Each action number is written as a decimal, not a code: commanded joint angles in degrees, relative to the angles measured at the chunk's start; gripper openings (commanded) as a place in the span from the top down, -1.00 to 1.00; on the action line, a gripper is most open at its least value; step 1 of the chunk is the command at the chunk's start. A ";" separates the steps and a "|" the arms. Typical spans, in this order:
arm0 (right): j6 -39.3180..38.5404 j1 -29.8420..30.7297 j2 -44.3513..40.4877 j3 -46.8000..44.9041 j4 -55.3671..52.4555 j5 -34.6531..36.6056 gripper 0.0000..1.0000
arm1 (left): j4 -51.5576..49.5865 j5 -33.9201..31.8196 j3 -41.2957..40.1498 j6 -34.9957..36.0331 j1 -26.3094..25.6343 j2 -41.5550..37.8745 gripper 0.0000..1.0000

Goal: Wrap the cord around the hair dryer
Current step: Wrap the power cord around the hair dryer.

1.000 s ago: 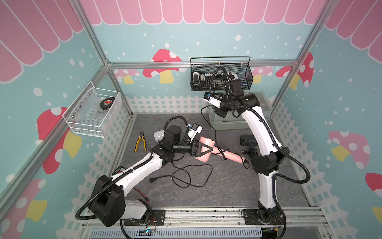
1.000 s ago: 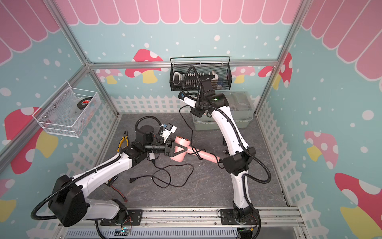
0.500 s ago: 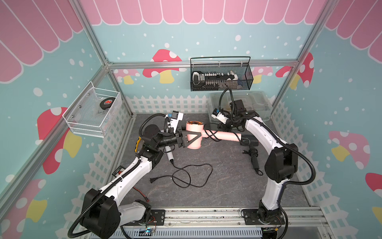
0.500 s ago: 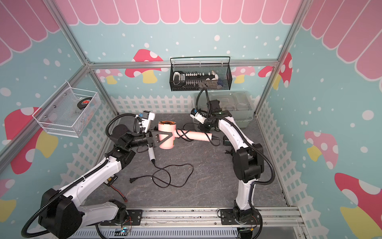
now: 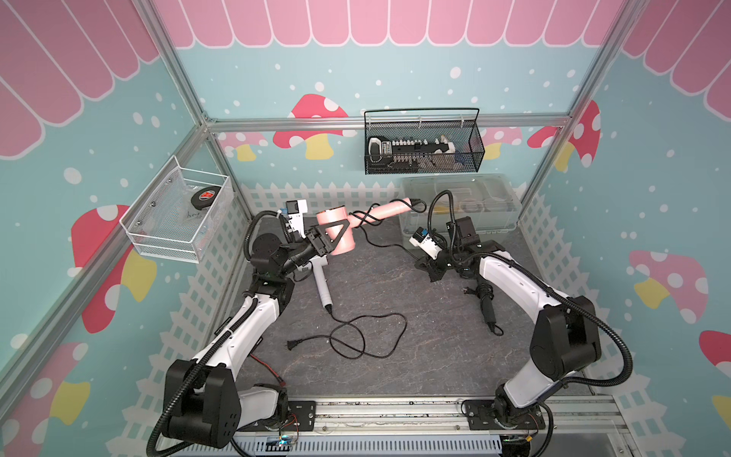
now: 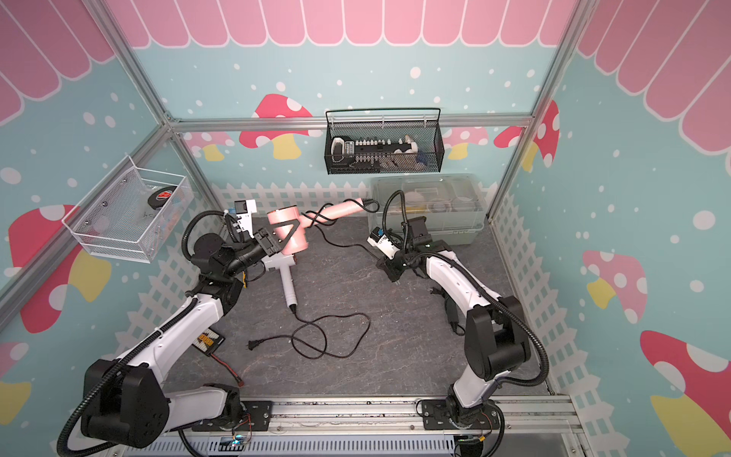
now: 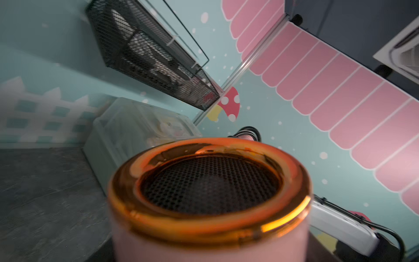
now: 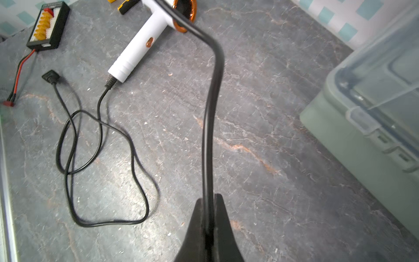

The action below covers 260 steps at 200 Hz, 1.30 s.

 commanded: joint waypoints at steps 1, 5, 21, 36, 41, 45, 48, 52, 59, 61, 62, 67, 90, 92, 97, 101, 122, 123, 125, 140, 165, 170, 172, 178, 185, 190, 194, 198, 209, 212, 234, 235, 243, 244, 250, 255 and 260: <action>-2.34 4.35 -5.55 0.21 -5.58 1.45 1.00 | -10.42 -9.72 4.17 8.07 1.88 -1.75 1.00; -2.63 5.17 -6.16 0.32 -6.66 2.13 1.00 | -11.63 -10.64 4.33 8.70 2.25 -1.81 1.00; -3.31 8.43 -8.85 0.84 -10.56 4.67 1.00 | -15.76 -13.60 5.04 11.16 3.55 -1.81 1.00; -3.40 10.54 -11.18 1.92 -13.72 5.49 1.00 | -17.99 -15.74 4.92 11.88 4.81 -1.87 1.00; -3.53 11.17 -11.90 2.45 -14.82 5.77 1.00 | -18.50 -16.20 4.88 12.06 5.24 -1.84 1.00; -3.62 11.72 -12.41 2.88 -15.65 6.01 1.00 | -18.97 -16.37 4.83 12.23 5.58 -1.85 1.00; -3.71 12.02 -12.83 3.31 -16.25 6.19 1.00 | -19.41 -16.65 4.87 12.38 5.77 -1.83 1.00; -3.80 12.56 -13.40 3.87 -17.13 6.61 1.00 | -20.09 -16.97 4.87 12.64 6.03 -1.89 1.00; -3.97 13.30 -14.23 4.86 -18.61 7.07 1.00 | -20.88 -17.50 4.74 13.23 6.41 -1.91 1.00; -4.07 13.49 -14.49 5.12 -19.07 7.23 1.00 | -20.94 -17.60 4.64 13.36 6.51 -1.91 1.00; -4.09 13.58 -14.56 5.32 -19.24 7.27 1.00 | -21.04 -17.63 4.63 13.47 6.57 -2.00 1.00; -4.23 14.04 -15.06 5.98 -20.02 7.52 1.00 | -21.41 -17.91 4.53 13.77 6.91 -2.00 1.00; -4.96 16.14 -17.29 9.59 -24.01 8.82 1.00 | -22.72 -18.30 4.01 14.49 8.23 -2.05 1.00; -5.05 16.33 -17.50 9.86 -24.33 9.00 1.00 | -22.90 -18.35 4.04 14.53 8.30 -2.01 1.00; -5.23 16.84 -17.75 10.71 -25.23 9.53 1.00 | -23.16 -18.38 4.04 14.75 8.44 -2.01 1.00; -5.37 17.21 -17.91 11.35 -25.88 9.98 1.00 | -23.39 -18.41 4.15 14.95 8.55 -1.94 1.00; -6.44 18.96 -18.35 15.03 -28.73 12.33 1.00 | -25.61 -17.50 5.36 15.92 8.48 -1.26 1.00; -6.50 19.00 -18.34 15.25 -28.82 12.45 1.00 | -25.70 -17.45 5.38 15.94 8.52 -1.23 1.00; -6.66 19.09 -18.29 15.63 -29.07 12.72 1.00 | -25.88 -17.32 5.51 15.99 8.55 -1.17 1.00; -8.17 19.47 -17.83 18.67 -30.39 15.21 1.00 | -27.16 -15.93 5.88 16.22 8.45 -0.71 1.00; -11.94 19.57 -16.44 23.59 -30.75 20.00 1.00 | -31.48 -13.07 6.79 18.53 6.97 -0.46 1.00; -12.80 19.51 -15.94 24.74 -30.69 20.91 1.00 | -32.45 -12.05 6.96 19.23 6.39 -0.40 1.00; -13.16 19.60 -15.71 25.18 -30.61 21.25 1.00 | -32.89 -11.56 7.09 19.56 6.11 -0.37 1.00; -14.19 19.48 -14.81 26.75 -30.62 22.12 1.00 | -34.46 -10.55 7.39 20.42 5.14 -0.27 1.00; -15.39 19.48 -13.65 28.73 -30.65 22.93 1.00 | -36.27 -9.42 7.66 21.74 3.57 -0.24 1.00; -16.18 19.43 -12.64 30.35 -30.61 23.40 1.00 | -37.80 -8.67 7.84 22.80 2.25 -0.12 1.00; -16.81 19.40 -11.83 31.58 -30.64 23.73 1.00 | -38.83 -8.28 7.79 23.50 1.10 -0.13 1.00; -17.45 19.32 -10.96 32.75 -30.62 23.91 1.00 | -39.55 -7.97 7.71 24.11 0.04 -0.23 1.00; -18.89 19.02 -8.42 36.40 -30.64 24.41 1.00 | -41.62 -6.64 7.44 25.88 -3.11 -0.11 1.00; -19.25 18.89 -7.72 37.49 -30.66 24.41 1.00 | -42.16 -6.31 7.38 26.36 -4.05 -0.15 1.00; -21.45 17.11 -2.58 44.69 -30.65 23.80 1.00 | -43.95 -2.32 6.79 28.67 -9.28 -0.32 1.00; -21.48 16.98 -2.28 45.15 -30.66 23.68 1.00 | -43.97 -2.17 6.80 28.68 -9.45 -0.37 1.00; -22.08 16.03 -0.27 47.81 -30.75 22.90 1.00 | -44.11 -0.59 6.70 29.17 -11.21 -0.42 1.00; -22.15 15.82 -0.07 48.11 -30.84 22.84 1.00 | -44.14 -0.38 6.67 29.24 -11.39 -0.46 1.00; -22.49 15.23 1.34 50.18 -30.94 22.24 1.00 | -44.61 0.58 7.00 29.63 -12.55 -0.35 1.00; -22.84 14.82 2.72 52.02 -31.22 21.67 1.00 | -44.89 1.55 7.17 29.87 -13.69 0.04 1.00; -23.03 14.31 3.98 53.80 -31.48 21.29 1.00 | -45.04 2.92 7.45 30.20 -14.76 0.28 1.00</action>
